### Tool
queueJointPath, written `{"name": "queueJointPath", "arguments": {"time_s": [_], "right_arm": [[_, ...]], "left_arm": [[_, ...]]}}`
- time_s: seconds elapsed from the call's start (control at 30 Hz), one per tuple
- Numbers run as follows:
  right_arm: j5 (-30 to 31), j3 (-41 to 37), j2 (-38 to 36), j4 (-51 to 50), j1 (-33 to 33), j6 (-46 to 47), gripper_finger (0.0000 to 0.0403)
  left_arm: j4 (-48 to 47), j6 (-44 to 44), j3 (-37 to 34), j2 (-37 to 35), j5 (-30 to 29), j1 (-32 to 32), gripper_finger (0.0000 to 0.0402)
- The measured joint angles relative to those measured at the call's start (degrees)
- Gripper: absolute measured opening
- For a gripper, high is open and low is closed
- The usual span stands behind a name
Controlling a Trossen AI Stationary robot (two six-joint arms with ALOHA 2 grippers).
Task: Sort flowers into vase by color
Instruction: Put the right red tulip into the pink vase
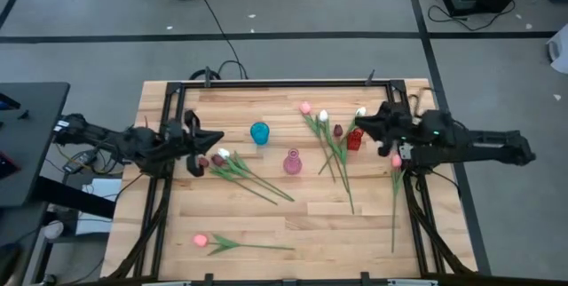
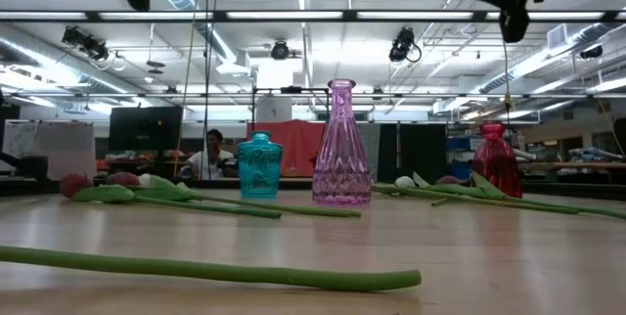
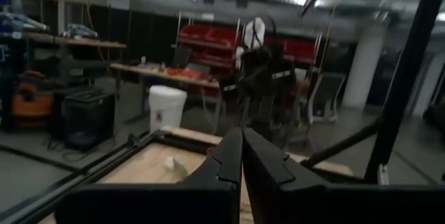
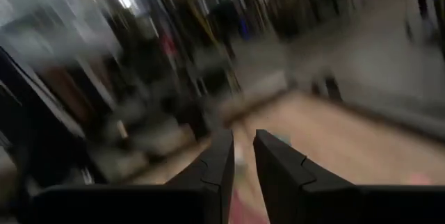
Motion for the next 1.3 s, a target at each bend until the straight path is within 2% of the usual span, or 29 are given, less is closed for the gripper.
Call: {"name": "queueJointPath", "arguments": {"time_s": [0.1,0.23,0.37,0.43,0.57,0.8,1.0,1.2,1.3], "right_arm": [[0.48,7.19,10.56,-12.17,3.39,3.01,0.0071],[4.08,14.63,24.02,-26.6,9.63,10.86,0.0071],[4.41,21.33,34.47,-40.06,13.64,22.25,0.0071],[3.56,23.05,38.25,-43.66,14.8,26.61,0.0071],[1.14,23.56,43.44,-45.65,15.94,32.99,0.0071],[3.79,21.18,50.45,-47.6,17.19,39.77,0.0086],[9.59,20.53,54.45,-46.94,18.36,41.87,0.0143],[7.46,20.53,58.12,-44.09,18.23,42.43,0.0222],[6.15,20.53,59.98,-42.99,17.6,43.02,0.0237]], "left_arm": [[0.13,0.01,1.34,3.81,0.02,-0.02,0.0019],[0.12,-0.02,1.65,6.32,0.04,-0.02,0.0019],[0.29,-0.02,1.7,6.41,0.04,-0.02,0.0019],[0.28,-0.02,1.71,6.33,0.04,-0.02,0.0019],[0.98,-0.06,1.71,6.37,-0.03,-0.02,0.0019],[2.13,0.9,1.74,6.51,-1.21,-0.02,0.0025],[1.61,3.97,1.74,6.51,-2.95,-0.02,0.005],[1.33,4.73,1.74,6.6,-3.04,-0.02,0.0083],[0.3,4.16,1.74,6.66,-3.01,-0.03,0.009]]}}
